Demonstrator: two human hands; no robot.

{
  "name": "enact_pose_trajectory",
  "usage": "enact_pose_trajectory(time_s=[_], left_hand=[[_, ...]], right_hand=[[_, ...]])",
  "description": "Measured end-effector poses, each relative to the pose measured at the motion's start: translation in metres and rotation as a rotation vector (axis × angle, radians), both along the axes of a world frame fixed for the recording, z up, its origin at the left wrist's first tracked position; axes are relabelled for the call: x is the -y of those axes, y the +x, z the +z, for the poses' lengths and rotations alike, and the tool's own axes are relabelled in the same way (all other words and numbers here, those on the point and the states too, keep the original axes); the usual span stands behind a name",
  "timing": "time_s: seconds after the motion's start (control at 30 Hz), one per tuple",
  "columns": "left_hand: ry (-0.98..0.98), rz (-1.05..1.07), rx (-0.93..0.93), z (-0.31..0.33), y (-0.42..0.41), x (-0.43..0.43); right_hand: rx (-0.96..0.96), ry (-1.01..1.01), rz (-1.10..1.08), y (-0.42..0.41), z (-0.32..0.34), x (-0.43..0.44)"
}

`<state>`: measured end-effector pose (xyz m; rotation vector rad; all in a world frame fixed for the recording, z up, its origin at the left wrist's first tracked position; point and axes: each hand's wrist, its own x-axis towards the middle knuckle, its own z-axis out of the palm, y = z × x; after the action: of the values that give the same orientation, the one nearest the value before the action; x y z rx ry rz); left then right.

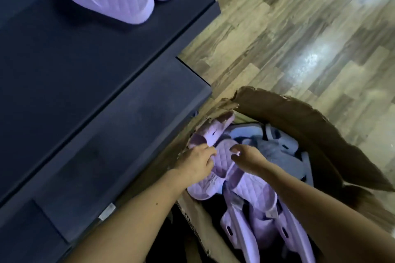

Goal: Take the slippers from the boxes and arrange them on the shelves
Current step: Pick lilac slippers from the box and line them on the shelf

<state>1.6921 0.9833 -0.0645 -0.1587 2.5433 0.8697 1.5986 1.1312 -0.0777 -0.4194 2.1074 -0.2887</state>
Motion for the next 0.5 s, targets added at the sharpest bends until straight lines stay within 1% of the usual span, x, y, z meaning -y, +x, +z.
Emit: enact_pose_trajectory(time_s=[0.07, 0.1, 0.2, 0.3, 0.37, 0.43, 0.5], left_hand=[[-0.001, 0.006, 0.155, -0.011, 0.011, -0.008], [-0.008, 0.008, 0.202, -0.015, 0.017, -0.01], [-0.032, 0.042, 0.295, -0.029, 0.034, -0.012], [-0.141, 0.005, 0.346, -0.037, 0.044, -0.012], [-0.153, -0.005, 0.346, -0.045, 0.05, -0.015], [-0.089, 0.072, 0.368, -0.05, 0.053, -0.016], [-0.083, 0.149, 0.356, -0.052, 0.051, -0.016]], right_hand=[[0.05, 0.109, 0.118, 0.016, -0.012, -0.009], [0.048, 0.13, 0.16, 0.025, -0.016, -0.012], [0.048, 0.064, 0.081, 0.048, -0.031, -0.011], [0.104, -0.002, 0.012, 0.066, -0.049, -0.003], [0.149, 0.051, 0.001, 0.078, -0.062, 0.004], [0.154, 0.165, 0.055, 0.083, -0.071, 0.011], [0.07, 0.209, 0.128, 0.085, -0.074, 0.015]])
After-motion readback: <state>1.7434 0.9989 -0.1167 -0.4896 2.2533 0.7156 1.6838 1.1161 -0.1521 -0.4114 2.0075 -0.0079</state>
